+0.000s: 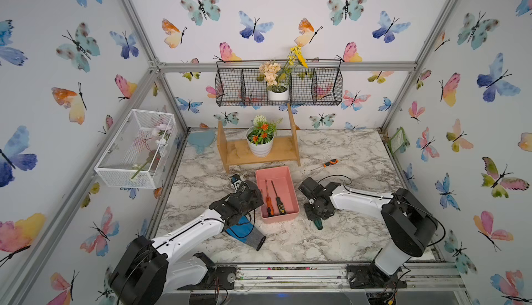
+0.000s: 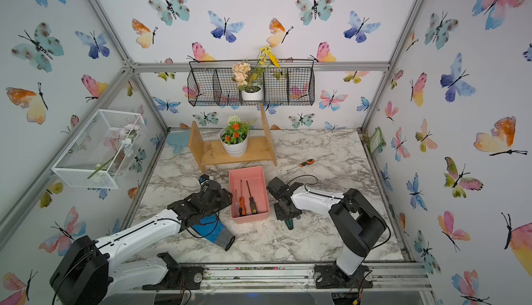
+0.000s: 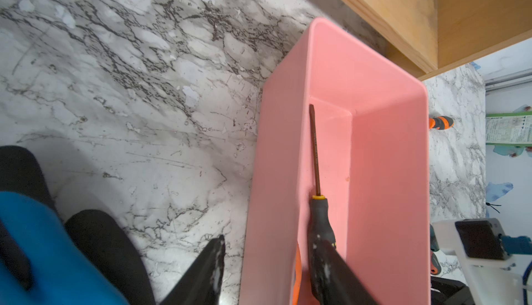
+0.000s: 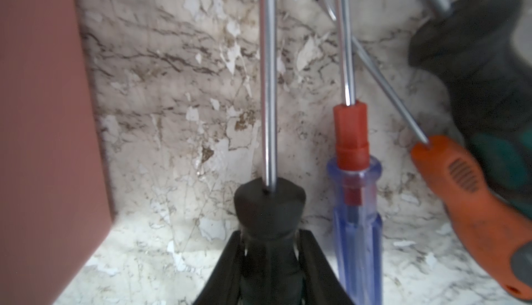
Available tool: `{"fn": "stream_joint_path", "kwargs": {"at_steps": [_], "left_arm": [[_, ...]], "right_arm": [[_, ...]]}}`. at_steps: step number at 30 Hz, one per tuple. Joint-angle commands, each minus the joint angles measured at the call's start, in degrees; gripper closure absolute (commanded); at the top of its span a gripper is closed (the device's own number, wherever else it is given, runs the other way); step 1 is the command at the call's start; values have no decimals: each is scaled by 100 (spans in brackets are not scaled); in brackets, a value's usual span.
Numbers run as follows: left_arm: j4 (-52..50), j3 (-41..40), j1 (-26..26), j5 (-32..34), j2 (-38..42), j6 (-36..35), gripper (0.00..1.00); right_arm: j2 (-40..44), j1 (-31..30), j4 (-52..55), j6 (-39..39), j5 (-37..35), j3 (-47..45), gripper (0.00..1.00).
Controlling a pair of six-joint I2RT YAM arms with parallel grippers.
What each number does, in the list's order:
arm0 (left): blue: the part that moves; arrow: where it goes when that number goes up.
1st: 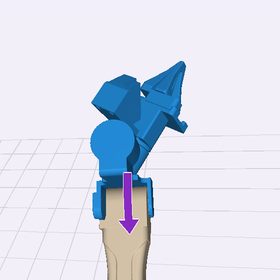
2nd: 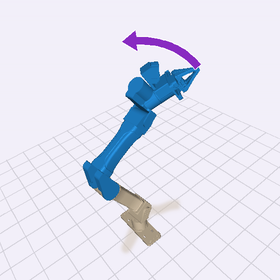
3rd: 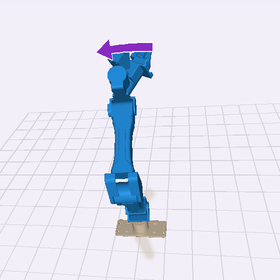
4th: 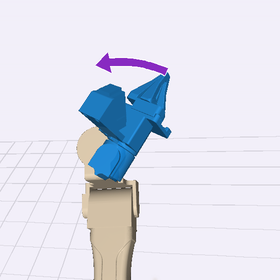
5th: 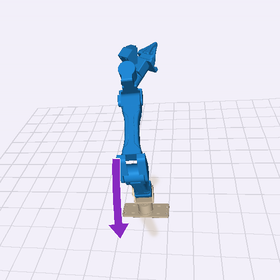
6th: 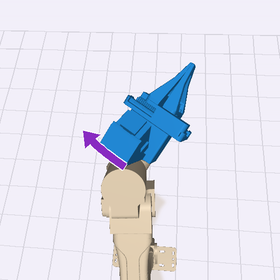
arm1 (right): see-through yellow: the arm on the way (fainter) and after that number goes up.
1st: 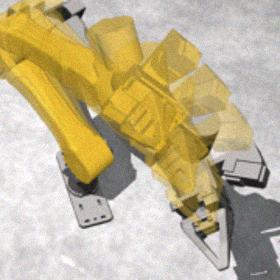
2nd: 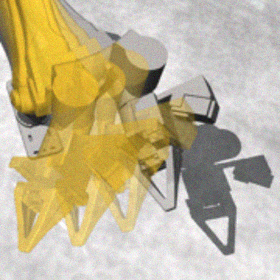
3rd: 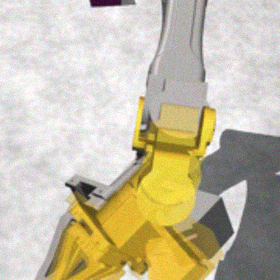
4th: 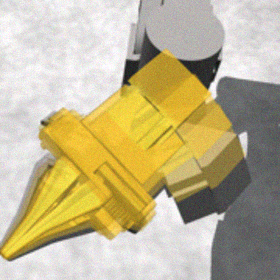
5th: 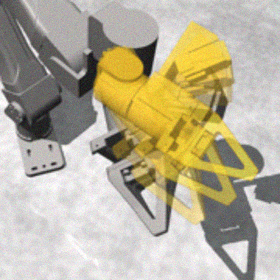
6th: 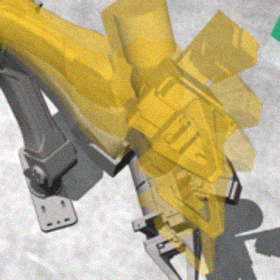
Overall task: Put the screwdriver on the desktop into the storage box
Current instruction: Pick up the screwdriver from the center of the board, then place the screwdriver in the storage box.
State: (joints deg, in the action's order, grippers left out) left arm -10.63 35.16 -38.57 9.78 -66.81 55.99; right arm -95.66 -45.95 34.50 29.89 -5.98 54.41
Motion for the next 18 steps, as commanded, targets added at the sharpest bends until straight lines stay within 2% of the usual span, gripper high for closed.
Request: {"fn": "stream_joint_path", "kwargs": {"at_steps": [1, 10, 14, 18], "left_arm": [[-170, 20, 42, 207, 212, 133, 46], [-246, -104, 41, 459, 545, 231, 45], [-244, -149, 40, 462, 547, 255, 45], [-340, -110, 46, 515, 568, 244, 45]], "right_arm": [[376, -10, 284, -27, -106, 421, 80], [713, -90, 719, 116, -2, 2097, 82], [433, -377, 509, 257, 316, 2432, 83], [-153, -656, 425, 457, 254, 2579, 88]]}}
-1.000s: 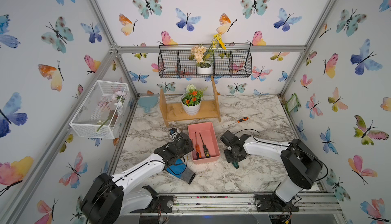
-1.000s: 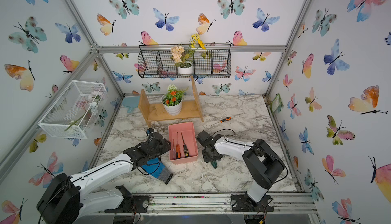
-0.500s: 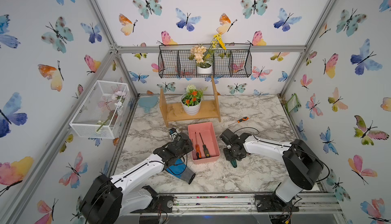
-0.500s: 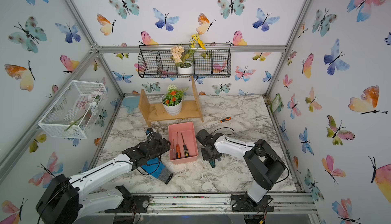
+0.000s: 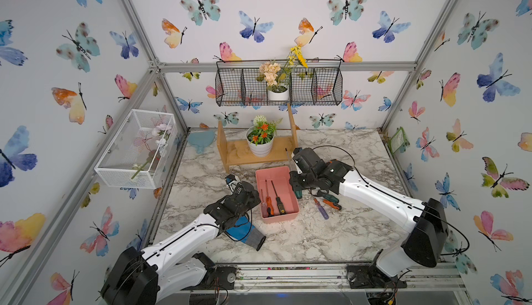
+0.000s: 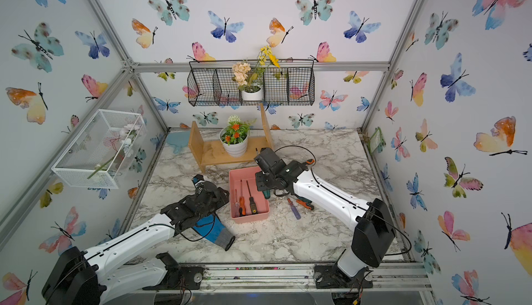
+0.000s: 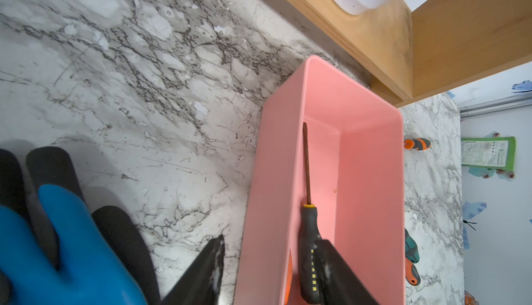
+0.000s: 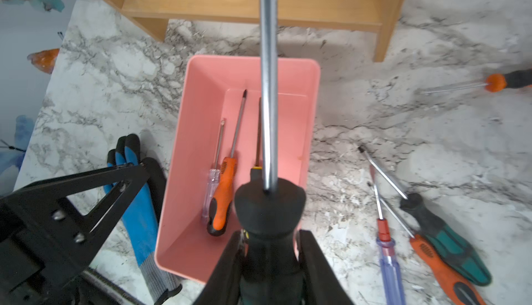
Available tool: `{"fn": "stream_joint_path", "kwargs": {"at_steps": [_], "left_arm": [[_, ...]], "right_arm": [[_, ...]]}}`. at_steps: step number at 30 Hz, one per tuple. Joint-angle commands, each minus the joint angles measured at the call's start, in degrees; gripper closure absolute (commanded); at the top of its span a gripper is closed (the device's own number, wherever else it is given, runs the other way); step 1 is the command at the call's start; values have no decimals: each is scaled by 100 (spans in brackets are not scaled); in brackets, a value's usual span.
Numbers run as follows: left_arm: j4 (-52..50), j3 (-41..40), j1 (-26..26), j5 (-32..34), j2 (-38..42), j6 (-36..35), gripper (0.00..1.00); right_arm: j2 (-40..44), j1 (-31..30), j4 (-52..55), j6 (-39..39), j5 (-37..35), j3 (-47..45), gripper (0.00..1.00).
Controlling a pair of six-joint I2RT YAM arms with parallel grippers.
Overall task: Put the screwdriver on the desktop into the storage box
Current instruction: Place the screwdriver in the storage box.
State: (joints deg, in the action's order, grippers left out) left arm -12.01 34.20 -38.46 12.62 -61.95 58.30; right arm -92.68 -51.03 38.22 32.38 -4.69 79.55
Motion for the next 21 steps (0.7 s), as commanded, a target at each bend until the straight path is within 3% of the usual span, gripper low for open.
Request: {"fn": "stream_joint_path", "kwargs": {"at_steps": [1, 10, 21], "left_arm": [[-205, -9, 40, 236, 94, 6, 45], [-173, -30, 39, 229, 43, -13, 44], [-127, -45, 41, 163, 0, -89, 46]], "right_arm": [[-615, -191, 6, 260, 85, 97, 88], [-1705, -228, -155, 577, -217, 236, 86], [-2038, -259, -278, 670, -374, 298, 53]]}}
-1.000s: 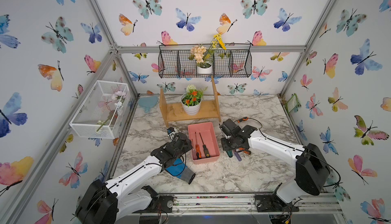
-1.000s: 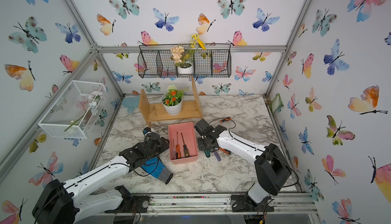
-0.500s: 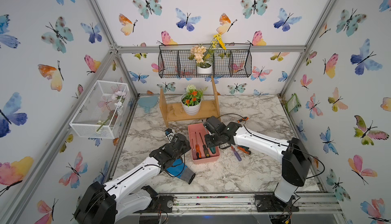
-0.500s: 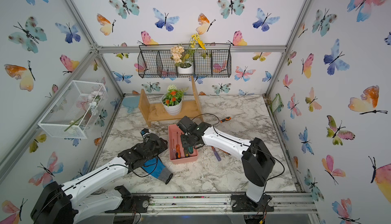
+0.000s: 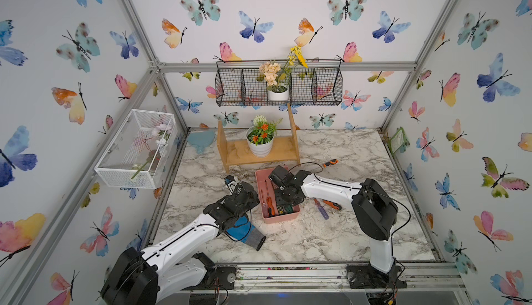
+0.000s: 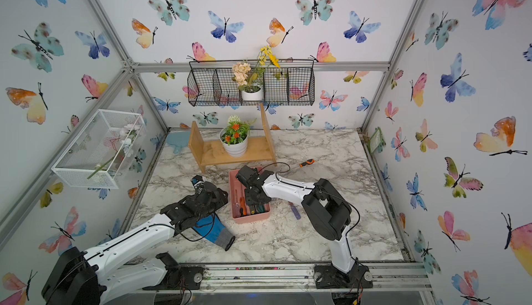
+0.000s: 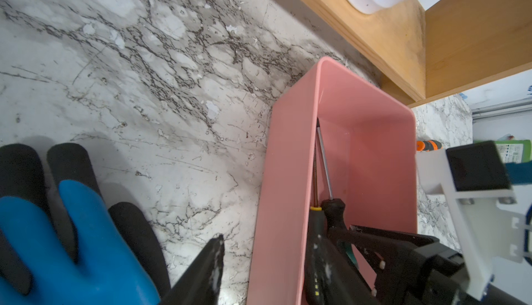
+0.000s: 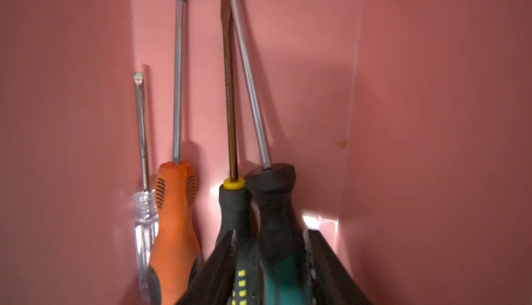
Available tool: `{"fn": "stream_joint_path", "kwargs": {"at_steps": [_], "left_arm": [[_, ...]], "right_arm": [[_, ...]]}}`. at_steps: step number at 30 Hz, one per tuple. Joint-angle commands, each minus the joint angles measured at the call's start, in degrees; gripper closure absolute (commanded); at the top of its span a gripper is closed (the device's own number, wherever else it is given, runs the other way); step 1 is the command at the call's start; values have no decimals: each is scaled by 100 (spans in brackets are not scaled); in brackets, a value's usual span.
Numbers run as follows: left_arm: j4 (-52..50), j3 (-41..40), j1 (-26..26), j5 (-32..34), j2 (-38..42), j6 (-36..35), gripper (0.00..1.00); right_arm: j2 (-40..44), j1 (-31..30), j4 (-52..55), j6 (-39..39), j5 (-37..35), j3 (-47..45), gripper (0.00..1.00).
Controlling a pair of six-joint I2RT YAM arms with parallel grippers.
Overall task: Put the screwdriver on the desktop into the storage box
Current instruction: Place the screwdriver in the storage box, then adjust the storage box at the center of the board.
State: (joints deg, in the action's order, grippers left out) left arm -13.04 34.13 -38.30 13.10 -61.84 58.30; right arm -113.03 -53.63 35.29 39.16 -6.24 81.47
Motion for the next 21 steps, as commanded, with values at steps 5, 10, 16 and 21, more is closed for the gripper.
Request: {"fn": "stream_joint_path", "kwargs": {"at_steps": [5, 10, 16, 21], "left_arm": [[112, 54, 25, -143, -186, -358, 45], [42, 246, -67, -328, -596, -602, 41], [65, 397, -241, -258, -955, -652, 49], [254, 452, -330, -299, -1102, -676, 56]], "right_arm": [[511, 1, -30, -99, -274, 61, 51], [1915, 1, -475, -324, -840, -740, 52], [3281, 1, -318, -206, -2110, -1813, 54], [3894, 10, 22, 443, -2247, -2493, 55]]}}
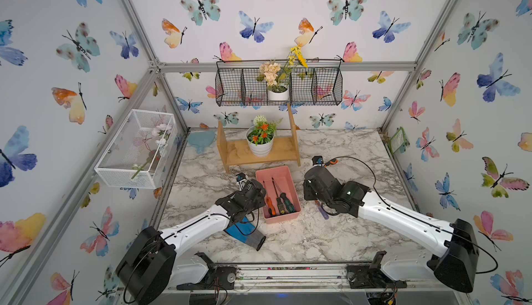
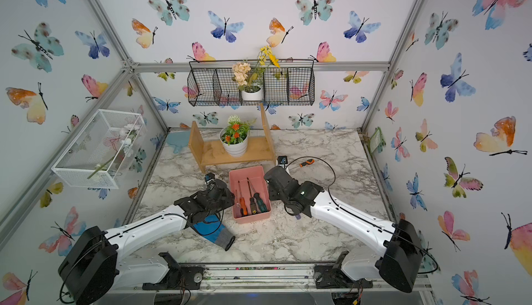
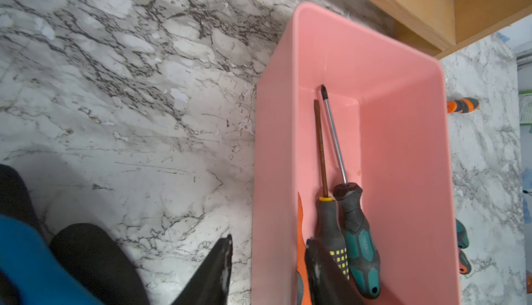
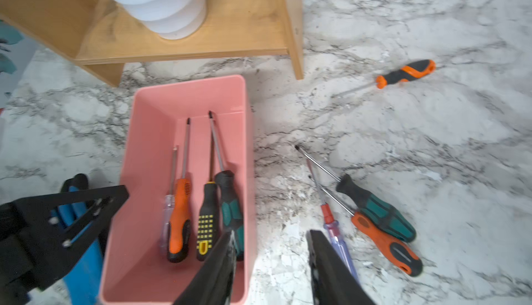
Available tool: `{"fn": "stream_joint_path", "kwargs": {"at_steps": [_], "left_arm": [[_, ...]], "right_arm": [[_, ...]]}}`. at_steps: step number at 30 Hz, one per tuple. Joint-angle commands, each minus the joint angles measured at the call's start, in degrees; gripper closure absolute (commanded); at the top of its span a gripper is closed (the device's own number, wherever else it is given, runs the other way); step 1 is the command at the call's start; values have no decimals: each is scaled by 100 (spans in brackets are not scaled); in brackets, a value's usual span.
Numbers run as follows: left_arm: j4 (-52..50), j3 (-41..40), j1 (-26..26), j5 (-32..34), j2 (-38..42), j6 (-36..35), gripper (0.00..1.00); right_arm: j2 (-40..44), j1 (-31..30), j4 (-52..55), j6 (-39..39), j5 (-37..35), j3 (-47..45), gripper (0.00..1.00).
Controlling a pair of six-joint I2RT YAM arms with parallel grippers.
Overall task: Put the screwdriver on the desktop into the storage box
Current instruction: Adjust the storage box at the center of the board, then pick up the screwdriver from the center of the board.
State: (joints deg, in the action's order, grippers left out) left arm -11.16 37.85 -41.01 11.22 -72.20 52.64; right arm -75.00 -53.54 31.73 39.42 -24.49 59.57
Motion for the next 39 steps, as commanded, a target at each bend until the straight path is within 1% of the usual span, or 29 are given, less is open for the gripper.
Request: {"fn": "stream_joint_path", "kwargs": {"at_steps": [1, 2, 4, 7, 8, 9, 13, 15, 17, 21, 22, 26, 27, 28, 30, 33, 39], "left_arm": [[115, 90, -77, -112, -72, -121, 57], [155, 107, -95, -104, -88, -135, 58], [159, 156, -97, -112, -163, -170, 65], [162, 231, -107, -123, -320, -225, 79], [166, 249, -121, -105, -359, -232, 84], [199, 263, -134, -70, -388, -244, 86], [189, 376, -167, -28, -530, -337, 89], [193, 423, -200, -65, -597, -405, 90], [182, 459, -247, -67, -650, -471, 91], [170, 513, -301, -129, -729, -553, 90], [168, 507, -310, -114, -726, -553, 88], [114, 463, -310, 47, -520, -442, 64], [114, 446, -310, 95, -442, -408, 60], [98, 428, -311, 153, -353, -372, 58], [57, 395, -305, 261, -173, -287, 56], [22, 314, -308, 431, 61, -148, 56], [-53, 150, -302, 623, 332, 66, 57]], "right_arm": [[127, 1, 387, 499, -381, -372, 55], [142, 7, 403, 613, -332, -495, 56], [92, 46, 472, 777, -219, -618, 57], [-127, 175, 620, 908, 14, -779, 60], [-196, 223, 597, 885, 120, -850, 62], [-261, 283, 533, 794, 243, -923, 63], [-432, 766, 173, 163, 995, -1091, 63], [-595, 1021, 17, -269, 1343, -1115, 59], [-818, 1170, 50, -561, 1498, -1047, 57], [-1214, 1329, -42, -917, 1629, -982, 55], [-1295, 1369, -109, -979, 1642, -991, 55], [-1605, 1390, -182, -1193, 1594, -874, 55], [-1658, 1390, -212, -1223, 1596, -855, 55], [-1705, 1390, -247, -1267, 1597, -838, 55], [-1833, 1398, -331, -1319, 1628, -807, 55], [-2010, 1399, -433, -1336, 1711, -780, 58], [-2125, 1397, -417, -1415, 1923, -798, 71]]}}
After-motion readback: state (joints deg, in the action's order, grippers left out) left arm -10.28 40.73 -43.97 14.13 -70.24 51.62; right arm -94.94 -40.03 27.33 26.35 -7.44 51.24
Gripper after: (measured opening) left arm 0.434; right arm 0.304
